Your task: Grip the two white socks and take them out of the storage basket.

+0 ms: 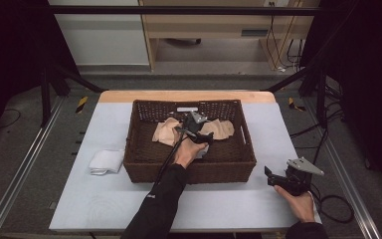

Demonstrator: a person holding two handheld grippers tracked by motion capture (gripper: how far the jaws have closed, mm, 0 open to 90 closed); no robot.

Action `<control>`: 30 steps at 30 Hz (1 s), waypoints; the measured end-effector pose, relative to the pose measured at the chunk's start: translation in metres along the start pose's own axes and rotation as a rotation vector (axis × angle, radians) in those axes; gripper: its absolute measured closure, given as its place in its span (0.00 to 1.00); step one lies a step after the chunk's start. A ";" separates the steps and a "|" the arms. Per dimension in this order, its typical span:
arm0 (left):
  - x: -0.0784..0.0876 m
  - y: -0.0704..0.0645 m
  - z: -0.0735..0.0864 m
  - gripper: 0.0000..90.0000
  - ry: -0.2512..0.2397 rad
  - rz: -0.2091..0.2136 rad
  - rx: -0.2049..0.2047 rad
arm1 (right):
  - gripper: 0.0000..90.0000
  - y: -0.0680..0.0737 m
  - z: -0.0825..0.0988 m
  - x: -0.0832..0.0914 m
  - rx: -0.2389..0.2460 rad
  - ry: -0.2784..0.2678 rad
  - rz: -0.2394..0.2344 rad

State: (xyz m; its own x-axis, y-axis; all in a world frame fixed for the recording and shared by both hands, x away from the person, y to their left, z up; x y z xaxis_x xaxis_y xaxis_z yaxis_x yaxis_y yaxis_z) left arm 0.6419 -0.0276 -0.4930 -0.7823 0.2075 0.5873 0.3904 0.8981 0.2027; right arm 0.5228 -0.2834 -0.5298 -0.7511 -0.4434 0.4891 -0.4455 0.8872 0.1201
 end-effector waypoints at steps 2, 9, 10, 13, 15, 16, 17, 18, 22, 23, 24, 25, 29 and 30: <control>-0.002 -0.001 0.004 0.29 0.018 -0.001 -0.020 | 0.09 0.000 0.000 0.000 0.000 0.000 0.000; -0.009 -0.002 0.013 0.30 0.087 -0.023 -0.052 | 0.09 0.000 0.000 0.001 -0.001 -0.003 0.000; -0.009 -0.003 0.015 0.31 0.095 -0.019 -0.052 | 0.09 0.000 0.000 0.001 0.000 -0.003 0.000; -0.011 -0.004 0.022 0.35 0.148 -0.006 -0.057 | 0.09 0.000 -0.001 0.001 0.000 -0.004 0.000; -0.011 -0.005 0.026 0.42 0.173 0.004 -0.061 | 0.09 0.000 -0.001 0.001 -0.003 -0.004 -0.001; -0.010 -0.006 0.027 0.47 0.190 0.025 -0.055 | 0.09 0.000 -0.001 0.001 -0.004 -0.005 -0.002; -0.010 -0.006 0.028 0.50 0.193 0.032 -0.053 | 0.09 0.000 -0.001 0.001 -0.004 -0.006 -0.001; -0.010 -0.006 0.028 0.54 0.197 0.033 -0.058 | 0.09 0.000 -0.001 0.001 -0.001 -0.006 0.000; -0.010 -0.007 0.033 0.67 0.236 0.047 -0.093 | 0.09 0.000 -0.001 0.001 -0.004 -0.006 -0.002; -0.009 -0.007 0.033 0.71 0.240 0.049 -0.100 | 0.09 0.000 -0.001 0.001 -0.004 -0.006 -0.002; -0.009 -0.007 0.034 0.76 0.244 0.050 -0.101 | 0.09 0.000 -0.001 0.001 -0.005 -0.007 -0.002; -0.008 -0.007 0.034 0.78 0.249 0.053 -0.097 | 0.09 0.000 -0.001 0.001 -0.006 -0.007 -0.002; -0.003 -0.008 0.031 0.95 0.259 0.073 -0.073 | 0.09 0.000 -0.001 0.002 -0.001 -0.008 -0.002; -0.002 -0.008 0.029 0.98 0.247 0.076 -0.073 | 0.09 0.000 -0.001 0.002 -0.002 -0.007 -0.002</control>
State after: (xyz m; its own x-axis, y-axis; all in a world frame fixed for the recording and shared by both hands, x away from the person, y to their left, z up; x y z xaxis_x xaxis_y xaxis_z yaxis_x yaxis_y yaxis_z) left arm 0.6259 -0.0236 -0.5185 -0.6110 0.1644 0.7744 0.4846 0.8512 0.2017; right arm 0.5217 -0.2841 -0.5282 -0.7532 -0.4464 0.4831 -0.4462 0.8864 0.1235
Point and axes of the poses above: each handheld gripper's, and its own axes: x roughly backward along the jaws, z roughly out of its underside, y roughly to its left, the point moved 10 cm from there along -x, roughly forward along the jaws, and after that the axes turned 15 degrees about -z, right-handed, at the moved point
